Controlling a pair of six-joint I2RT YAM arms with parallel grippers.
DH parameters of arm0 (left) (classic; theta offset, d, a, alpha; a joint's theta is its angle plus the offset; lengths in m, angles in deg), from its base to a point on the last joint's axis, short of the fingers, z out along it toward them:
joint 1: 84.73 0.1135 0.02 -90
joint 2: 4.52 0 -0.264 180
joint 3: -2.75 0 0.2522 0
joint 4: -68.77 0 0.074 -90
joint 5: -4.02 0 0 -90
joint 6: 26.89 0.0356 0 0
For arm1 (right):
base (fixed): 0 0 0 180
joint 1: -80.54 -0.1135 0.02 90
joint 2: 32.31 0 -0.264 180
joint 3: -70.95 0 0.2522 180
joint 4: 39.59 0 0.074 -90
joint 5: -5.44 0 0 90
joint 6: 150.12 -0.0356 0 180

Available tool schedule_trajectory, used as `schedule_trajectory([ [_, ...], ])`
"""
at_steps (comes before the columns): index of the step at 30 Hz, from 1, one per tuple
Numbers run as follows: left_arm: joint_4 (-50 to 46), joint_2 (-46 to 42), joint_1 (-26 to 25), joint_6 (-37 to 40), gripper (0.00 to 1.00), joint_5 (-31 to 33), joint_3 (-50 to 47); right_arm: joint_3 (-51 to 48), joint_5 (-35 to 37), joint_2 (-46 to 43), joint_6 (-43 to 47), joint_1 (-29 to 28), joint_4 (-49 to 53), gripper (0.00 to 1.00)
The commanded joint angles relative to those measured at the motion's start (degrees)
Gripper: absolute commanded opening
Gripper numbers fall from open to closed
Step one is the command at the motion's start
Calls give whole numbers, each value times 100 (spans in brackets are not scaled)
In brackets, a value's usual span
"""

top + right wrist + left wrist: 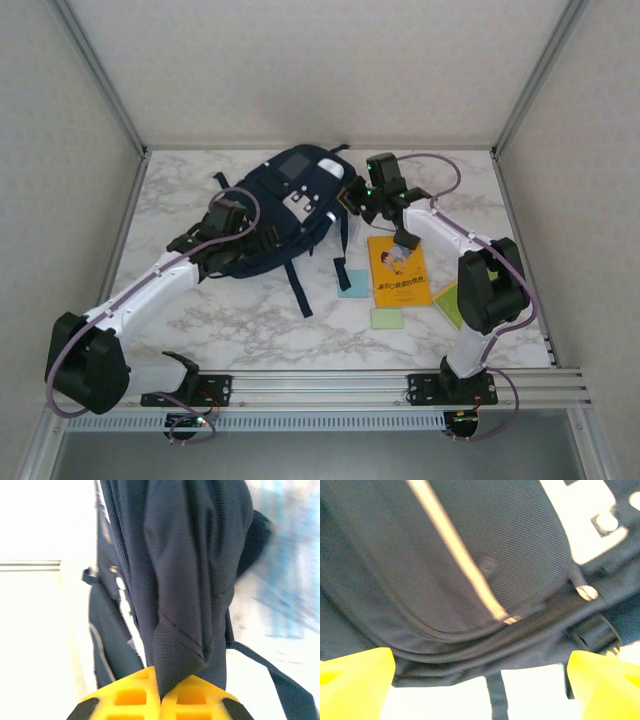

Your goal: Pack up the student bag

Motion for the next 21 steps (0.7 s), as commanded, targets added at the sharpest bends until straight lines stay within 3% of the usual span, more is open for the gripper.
schedule_trajectory([
  [1,-248,-143,-382,236,86,-152,187,362,-204,246,-538,-80,-136,0],
  [12,865,610,-1737,298,51,706,88,854,-18,527,-1199,-163,-68,0],
  [17,1196,1267,-1962,321,42,935,168,738,-35,483,-1551,-165,-219,0],
  [21,1468,1696,-1975,289,37,1534,104,564,-74,338,-1898,-147,-310,0],
])
